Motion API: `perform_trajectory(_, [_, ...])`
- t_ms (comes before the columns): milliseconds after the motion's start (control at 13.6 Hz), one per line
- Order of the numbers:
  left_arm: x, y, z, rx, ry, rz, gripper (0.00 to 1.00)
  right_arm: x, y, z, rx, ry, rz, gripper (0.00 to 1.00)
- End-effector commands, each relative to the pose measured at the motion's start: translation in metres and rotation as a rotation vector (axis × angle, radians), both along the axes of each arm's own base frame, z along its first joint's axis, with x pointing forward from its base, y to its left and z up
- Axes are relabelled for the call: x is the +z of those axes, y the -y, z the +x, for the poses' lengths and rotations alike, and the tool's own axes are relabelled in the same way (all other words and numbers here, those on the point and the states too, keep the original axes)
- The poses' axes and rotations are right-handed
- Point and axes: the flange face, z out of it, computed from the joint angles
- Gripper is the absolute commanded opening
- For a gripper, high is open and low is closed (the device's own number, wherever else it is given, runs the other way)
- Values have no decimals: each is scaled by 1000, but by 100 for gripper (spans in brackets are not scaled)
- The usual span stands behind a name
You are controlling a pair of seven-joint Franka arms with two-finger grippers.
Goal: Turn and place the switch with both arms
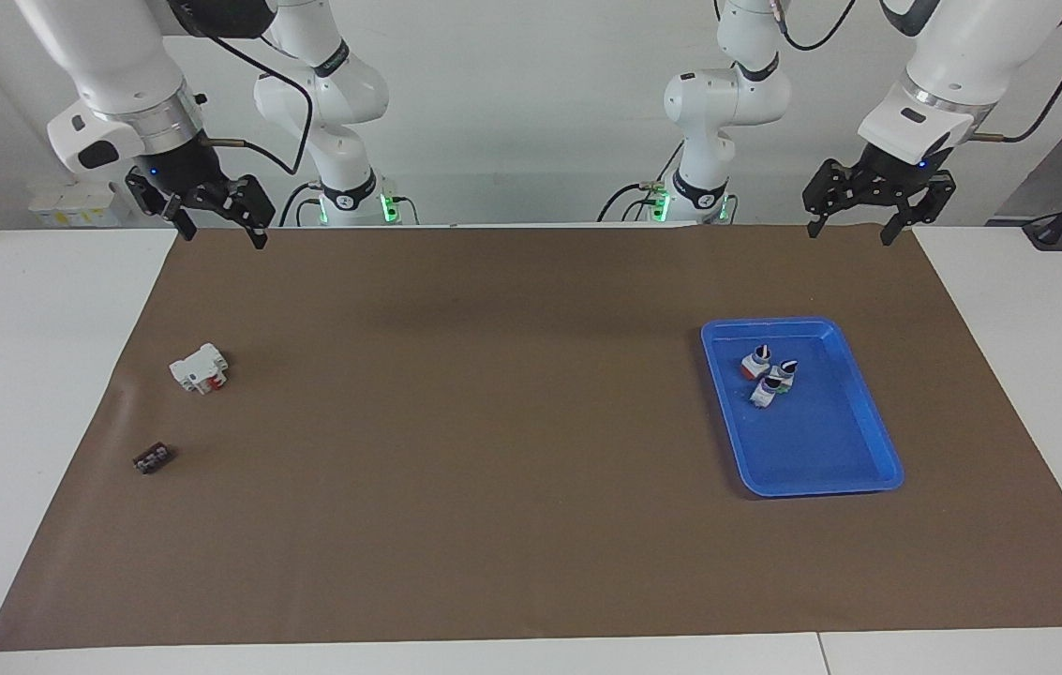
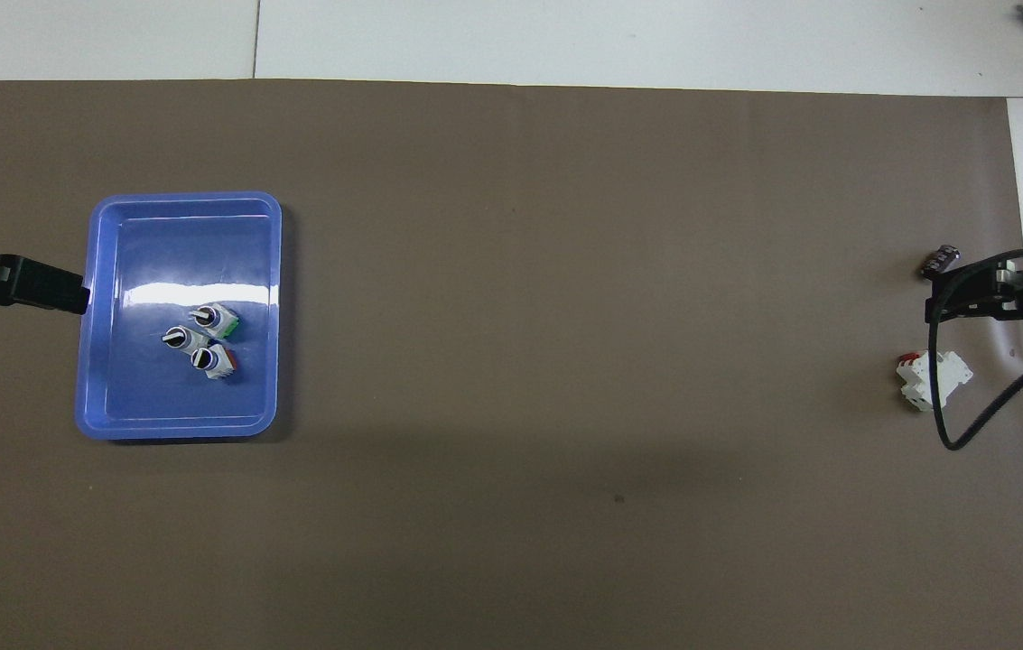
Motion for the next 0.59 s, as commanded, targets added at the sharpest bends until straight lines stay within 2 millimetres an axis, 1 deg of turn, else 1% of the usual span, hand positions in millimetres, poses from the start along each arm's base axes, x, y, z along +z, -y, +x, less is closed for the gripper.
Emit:
perform_trajectory(0, [7, -7, 1, 23, -9, -9, 100, 1, 1, -6, 12, -4, 23, 100])
perform_trajectory(147, [6, -8, -3, 21, -24, -9, 100, 2, 1, -7, 12, -3, 23, 100])
perform_trajectory(221, [4, -17, -3, 38, -32, -12, 100, 1, 1, -6, 12, -4, 23, 100])
perform_trajectory(295, [3, -19, -4, 38, -44, -15, 100, 2, 1, -7, 12, -3, 23, 100])
perform_trajectory(369, [3, -16, -5, 34, -47, -13, 100, 2, 1, -7, 14, -3, 23, 100])
perform_trajectory(516, [2, -19, -5, 43, -52, -12, 100, 1, 1, -6, 14, -4, 23, 100])
